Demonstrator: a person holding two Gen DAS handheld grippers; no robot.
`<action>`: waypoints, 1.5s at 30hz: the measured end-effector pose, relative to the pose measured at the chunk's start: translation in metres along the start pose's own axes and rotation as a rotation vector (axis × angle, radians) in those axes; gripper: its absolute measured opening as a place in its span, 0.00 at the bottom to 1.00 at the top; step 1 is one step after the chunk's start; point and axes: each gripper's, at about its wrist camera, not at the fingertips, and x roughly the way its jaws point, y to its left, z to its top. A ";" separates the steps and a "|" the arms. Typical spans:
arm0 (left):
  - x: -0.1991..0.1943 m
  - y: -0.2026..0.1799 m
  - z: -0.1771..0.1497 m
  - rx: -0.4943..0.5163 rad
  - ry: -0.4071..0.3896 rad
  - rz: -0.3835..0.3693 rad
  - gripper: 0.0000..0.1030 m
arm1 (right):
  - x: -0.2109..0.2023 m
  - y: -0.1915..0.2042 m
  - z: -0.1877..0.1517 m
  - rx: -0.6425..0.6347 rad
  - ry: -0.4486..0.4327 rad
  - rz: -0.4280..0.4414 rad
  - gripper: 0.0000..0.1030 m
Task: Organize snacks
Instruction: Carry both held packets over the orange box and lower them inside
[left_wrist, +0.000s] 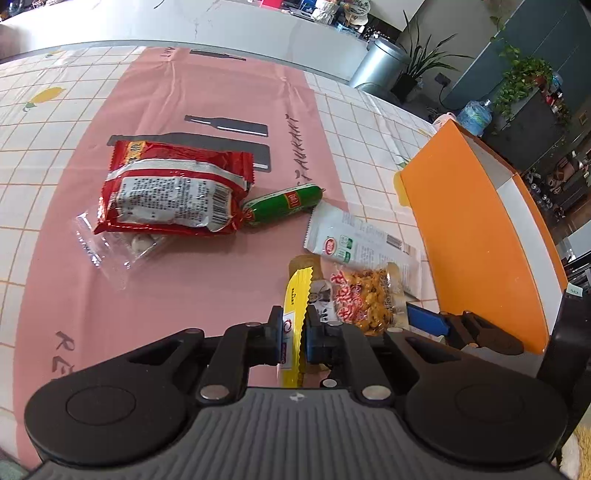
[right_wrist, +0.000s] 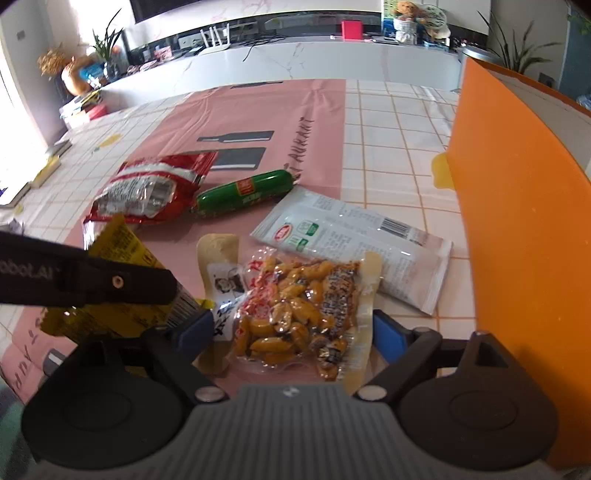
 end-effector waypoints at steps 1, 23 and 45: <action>0.000 0.001 0.000 0.000 0.004 0.006 0.11 | 0.001 0.002 0.000 -0.007 -0.002 -0.004 0.90; -0.010 0.004 -0.008 0.019 0.114 0.042 0.10 | -0.009 0.010 -0.004 -0.040 -0.031 -0.034 0.62; -0.057 -0.007 0.016 -0.035 -0.075 0.089 0.10 | -0.075 0.001 0.007 0.025 -0.121 -0.037 0.61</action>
